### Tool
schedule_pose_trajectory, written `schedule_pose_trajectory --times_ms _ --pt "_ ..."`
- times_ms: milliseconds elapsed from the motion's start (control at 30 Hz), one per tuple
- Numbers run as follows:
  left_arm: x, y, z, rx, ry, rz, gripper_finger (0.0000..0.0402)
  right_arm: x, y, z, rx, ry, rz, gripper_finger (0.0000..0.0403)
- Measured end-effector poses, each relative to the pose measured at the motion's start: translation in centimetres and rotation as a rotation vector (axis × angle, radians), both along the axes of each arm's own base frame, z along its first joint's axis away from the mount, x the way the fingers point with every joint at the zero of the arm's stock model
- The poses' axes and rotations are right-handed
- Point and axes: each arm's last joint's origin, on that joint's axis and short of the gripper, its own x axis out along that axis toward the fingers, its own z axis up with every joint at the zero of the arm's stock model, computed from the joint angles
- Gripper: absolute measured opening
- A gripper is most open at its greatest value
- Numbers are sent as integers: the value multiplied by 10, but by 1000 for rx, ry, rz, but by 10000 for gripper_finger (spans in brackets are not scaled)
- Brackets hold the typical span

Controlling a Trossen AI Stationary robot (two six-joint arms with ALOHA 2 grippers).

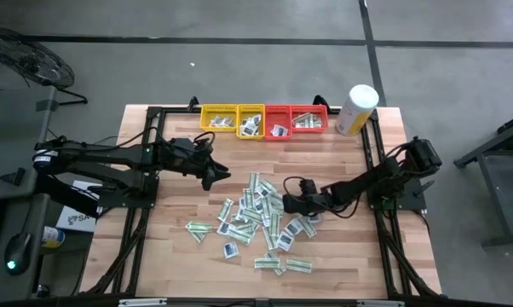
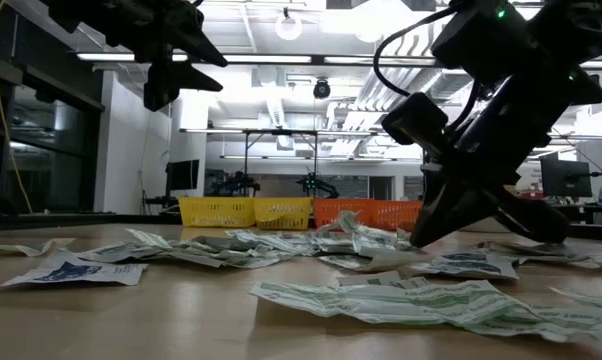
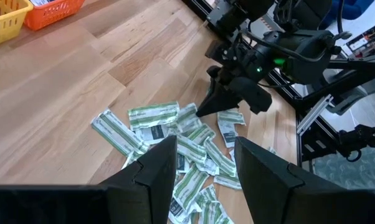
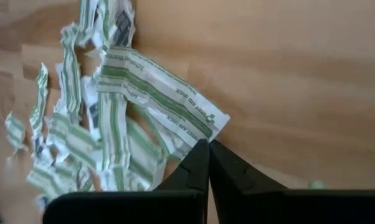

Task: Pick & Place First Aid Supplies
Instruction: Put the green pad into the right orange bin

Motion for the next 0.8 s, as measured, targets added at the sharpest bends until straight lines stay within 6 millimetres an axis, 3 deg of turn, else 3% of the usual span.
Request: schedule_pose_trajectory --times_ms 367,800 --pt "-1 0 -1 -1 16 0 161 -10 -3 34 -57 -62 21 0" --pt "-1 0 -1 -5 15 1 161 -43 -21 79 -190 -63 4 0"
